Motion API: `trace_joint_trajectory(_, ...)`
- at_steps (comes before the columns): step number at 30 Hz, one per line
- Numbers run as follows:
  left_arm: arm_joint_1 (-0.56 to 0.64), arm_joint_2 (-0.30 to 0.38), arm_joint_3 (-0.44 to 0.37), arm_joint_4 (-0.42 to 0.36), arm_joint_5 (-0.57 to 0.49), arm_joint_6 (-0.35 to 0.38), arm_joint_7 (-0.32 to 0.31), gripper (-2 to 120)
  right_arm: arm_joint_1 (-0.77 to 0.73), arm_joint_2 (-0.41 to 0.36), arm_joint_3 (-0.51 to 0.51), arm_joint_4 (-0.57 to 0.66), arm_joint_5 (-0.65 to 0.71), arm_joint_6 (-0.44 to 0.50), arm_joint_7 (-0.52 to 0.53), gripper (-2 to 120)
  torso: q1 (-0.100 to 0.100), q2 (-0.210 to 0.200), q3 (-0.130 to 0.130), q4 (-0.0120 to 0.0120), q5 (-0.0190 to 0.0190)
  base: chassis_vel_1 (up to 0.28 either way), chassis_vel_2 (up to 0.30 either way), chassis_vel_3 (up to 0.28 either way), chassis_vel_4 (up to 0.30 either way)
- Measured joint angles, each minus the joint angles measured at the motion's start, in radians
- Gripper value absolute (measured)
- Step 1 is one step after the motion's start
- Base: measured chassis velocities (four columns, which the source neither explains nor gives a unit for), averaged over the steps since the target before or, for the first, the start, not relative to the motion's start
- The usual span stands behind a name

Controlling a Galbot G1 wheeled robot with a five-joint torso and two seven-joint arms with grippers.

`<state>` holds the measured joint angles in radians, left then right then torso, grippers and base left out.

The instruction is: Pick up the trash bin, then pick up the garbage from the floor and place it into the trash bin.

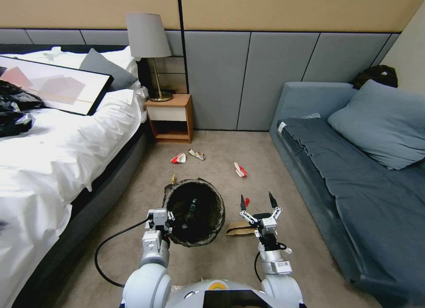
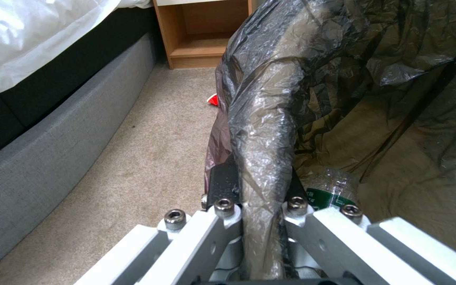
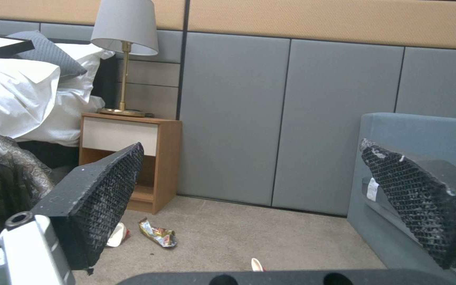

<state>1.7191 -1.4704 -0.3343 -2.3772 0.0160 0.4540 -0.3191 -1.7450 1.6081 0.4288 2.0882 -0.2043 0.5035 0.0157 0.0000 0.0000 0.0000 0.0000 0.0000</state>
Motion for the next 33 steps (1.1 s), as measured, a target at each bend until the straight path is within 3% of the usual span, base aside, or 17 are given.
trace_joint_trajectory(5, 0.0, 0.0, 0.0, 0.0, 0.0, 0.0, 0.0, 1, 0.017, -0.004, 0.002, 0.002, 0.034, -0.028, 0.026, 100, 0.0, 0.0, 0.0, -0.0003, 0.0001, 0.0, 0.0, 0.0, 0.0)
trace_joint_trajectory(9, 0.0, 0.0, 0.0, 0.0, 0.0, 0.0, 0.0, 1, 0.081, -0.023, 0.023, 0.016, 0.152, -0.118, 0.119, 100, 0.0, 0.0, 0.0, -0.0001, 0.0002, 0.0, 0.0, 0.0, 0.0)
trace_joint_trajectory(16, 0.0, 0.0, 0.0, 0.0, 0.0, 0.0, 0.0, 1, 0.093, -0.058, 0.033, 0.022, 0.174, -0.132, 0.102, 100, 0.0, 0.0, 0.0, -0.0001, 0.0001, 0.0, 0.0, 0.0, 0.0)
trace_joint_trajectory(20, 0.0, 0.0, 0.0, 0.0, 0.0, 0.0, 0.0, 1, 0.094, -0.123, 0.045, 0.009, 0.159, -0.129, 0.015, 100, 0.0, 0.0, 0.0, 0.0, 0.0001, 0.0, 0.0, 0.0, 0.0)
trace_joint_trajectory(22, 0.0, 0.0, 0.0, 0.0, 0.0, 0.0, 0.0, 1, 0.1, -0.163, 0.074, -0.013, 0.138, -0.108, -0.113, 100, 0.0, 0.0, 0.0, -0.0001, 0.0001, 0.0, 0.0, 0.0, 0.0)
trace_joint_trajectory(23, 0.0, 0.0, 0.0, 0.0, 0.0, 0.0, 0.0, 1, 0.1, -0.163, 0.074, -0.013, 0.138, -0.108, -0.113, 100, 0.0, 0.0, 0.0, -0.0001, 0.0001, 0.0, 0.0, 0.0, 0.0)
trace_joint_trajectory(24, 0.0, 0.0, 0.0, 0.0, 0.0, 0.0, 0.0, 1, 0.115, -0.186, 0.099, -0.043, 0.119, -0.07, -0.21, 100, 0.0, 0.0, 0.0, -0.0001, 0.0001, 0.0, 0.0, 0.0, 0.0)
trace_joint_trajectory(26, 0.0, 0.0, 0.0, 0.0, 0.0, 0.0, 0.0, 1, 0.142, -0.215, 0.119, -0.098, 0.075, -0.022, -0.299, 100, 0.0, 0.0, 0.0, -0.0001, 0.0002, 0.0, 0.0, 0.0, 0.0)
trace_joint_trajectory(33, 0.0, 0.0, 0.0, 0.0, 0.0, 0.0, 0.0, 1, 0.186, -0.281, 0.105, -0.204, 0.03, 0.012, -0.39, 100, 0.0, 0.0, 0.0, 0.0, 0.0002, 0.0, 0.0, 0.0, 0.0)
